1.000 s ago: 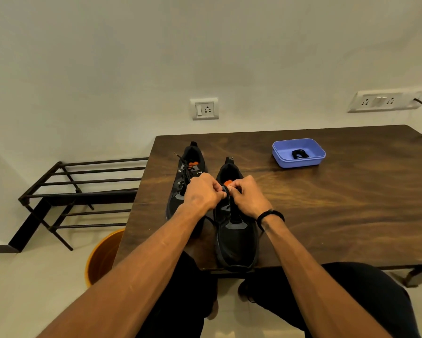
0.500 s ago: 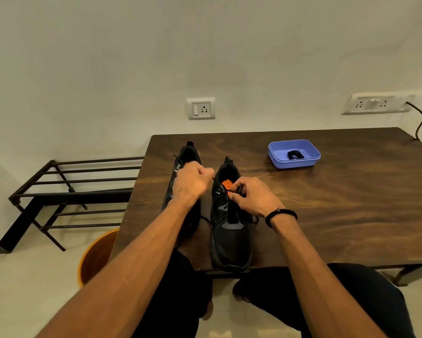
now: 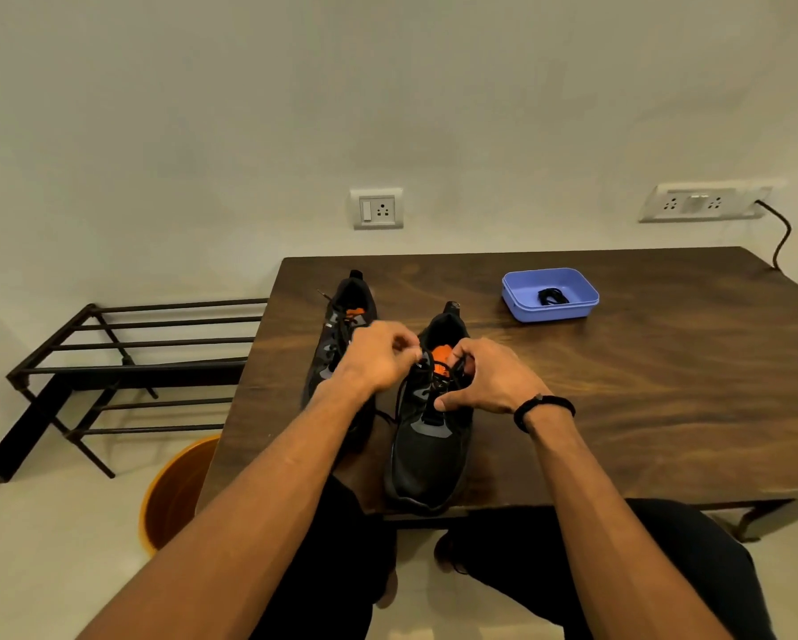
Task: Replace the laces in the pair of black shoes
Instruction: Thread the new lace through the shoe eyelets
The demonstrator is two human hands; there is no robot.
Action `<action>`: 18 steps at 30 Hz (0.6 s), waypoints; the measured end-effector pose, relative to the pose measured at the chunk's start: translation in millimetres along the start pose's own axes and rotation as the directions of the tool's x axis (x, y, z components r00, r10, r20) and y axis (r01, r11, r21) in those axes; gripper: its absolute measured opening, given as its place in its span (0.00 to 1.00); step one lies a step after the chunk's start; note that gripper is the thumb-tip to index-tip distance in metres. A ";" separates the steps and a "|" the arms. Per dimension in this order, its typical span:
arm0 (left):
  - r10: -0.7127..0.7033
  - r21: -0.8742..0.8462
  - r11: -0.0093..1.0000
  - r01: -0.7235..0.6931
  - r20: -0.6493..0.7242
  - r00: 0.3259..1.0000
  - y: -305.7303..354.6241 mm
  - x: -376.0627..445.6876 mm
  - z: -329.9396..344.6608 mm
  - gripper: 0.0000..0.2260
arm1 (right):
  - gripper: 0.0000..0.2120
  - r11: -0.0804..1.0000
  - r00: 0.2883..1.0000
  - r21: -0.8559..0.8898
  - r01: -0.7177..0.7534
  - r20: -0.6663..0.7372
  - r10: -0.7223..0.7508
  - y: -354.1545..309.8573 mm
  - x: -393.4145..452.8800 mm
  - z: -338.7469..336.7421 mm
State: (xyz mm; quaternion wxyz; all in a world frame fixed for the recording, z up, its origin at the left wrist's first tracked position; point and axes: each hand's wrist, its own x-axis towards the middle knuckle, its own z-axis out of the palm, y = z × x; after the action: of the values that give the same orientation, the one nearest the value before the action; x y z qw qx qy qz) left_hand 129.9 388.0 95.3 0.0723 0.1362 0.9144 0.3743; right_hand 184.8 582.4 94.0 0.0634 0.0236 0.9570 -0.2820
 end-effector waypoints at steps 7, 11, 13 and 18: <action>-0.020 0.143 0.990 0.011 0.055 0.998 -8.7 6.6 7.2 0.04 | 0.30 1.000 1.000 0.007 0.007 0.001 -0.007 1.2 2.8 1.5; -0.004 0.175 0.985 0.002 0.011 1.000 -6.5 5.1 3.7 0.03 | 0.29 1.000 1.000 0.000 0.020 0.018 -0.020 1.2 3.8 2.5; -0.068 0.161 0.982 0.100 -0.192 0.979 -4.4 5.7 -1.3 0.06 | 0.29 1.000 1.000 0.008 0.008 0.020 -0.008 1.6 3.6 1.8; -0.379 -0.249 0.925 0.287 -0.655 0.654 -5.1 2.0 -20.3 0.04 | 0.28 1.000 0.999 0.003 0.009 0.035 -0.009 2.8 2.6 -0.5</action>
State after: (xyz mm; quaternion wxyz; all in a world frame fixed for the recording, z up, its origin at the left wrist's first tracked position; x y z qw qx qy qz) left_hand 122.3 371.7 106.1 -0.1989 -0.1886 0.8585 0.4334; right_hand 182.4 585.0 92.6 0.0788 0.0144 0.9554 -0.2842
